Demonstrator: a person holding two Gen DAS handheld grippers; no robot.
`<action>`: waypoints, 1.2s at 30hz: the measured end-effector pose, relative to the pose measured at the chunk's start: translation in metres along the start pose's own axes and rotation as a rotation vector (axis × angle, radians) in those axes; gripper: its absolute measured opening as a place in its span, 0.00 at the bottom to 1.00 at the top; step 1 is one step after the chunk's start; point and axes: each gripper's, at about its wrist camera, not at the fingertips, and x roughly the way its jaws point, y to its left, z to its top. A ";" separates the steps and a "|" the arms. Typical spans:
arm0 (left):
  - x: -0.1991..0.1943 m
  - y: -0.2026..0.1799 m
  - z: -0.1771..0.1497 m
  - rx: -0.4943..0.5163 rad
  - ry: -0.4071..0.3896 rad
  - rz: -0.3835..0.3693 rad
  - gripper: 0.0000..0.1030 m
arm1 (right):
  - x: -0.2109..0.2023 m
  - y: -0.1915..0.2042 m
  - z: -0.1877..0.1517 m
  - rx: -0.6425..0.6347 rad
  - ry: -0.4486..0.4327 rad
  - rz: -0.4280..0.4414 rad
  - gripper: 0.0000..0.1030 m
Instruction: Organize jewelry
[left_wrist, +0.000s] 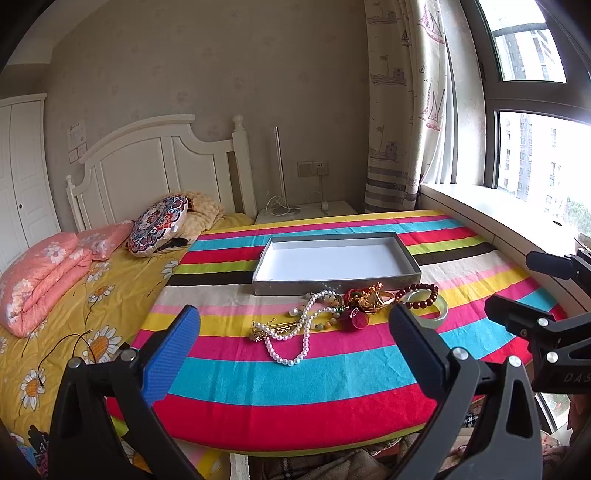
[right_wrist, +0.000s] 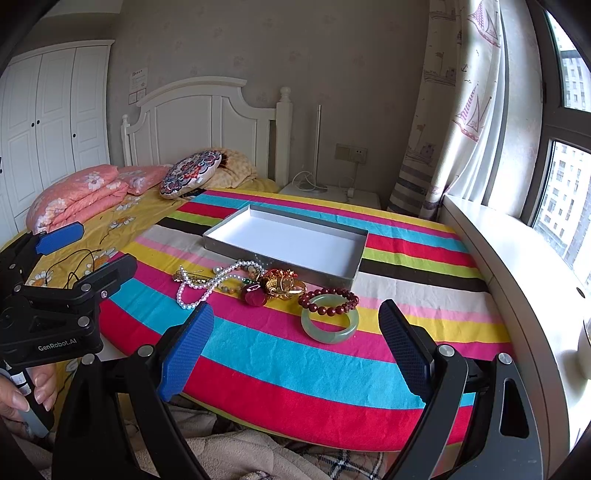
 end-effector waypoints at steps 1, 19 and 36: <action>0.000 0.000 0.000 0.000 0.001 0.000 0.98 | 0.000 0.000 0.000 -0.001 0.000 0.001 0.84; 0.001 0.000 -0.002 -0.001 0.004 -0.001 0.98 | 0.002 0.001 -0.001 0.000 0.005 0.001 0.84; 0.038 0.027 -0.031 -0.050 0.115 -0.043 0.98 | 0.064 -0.028 -0.027 0.015 0.173 -0.007 0.84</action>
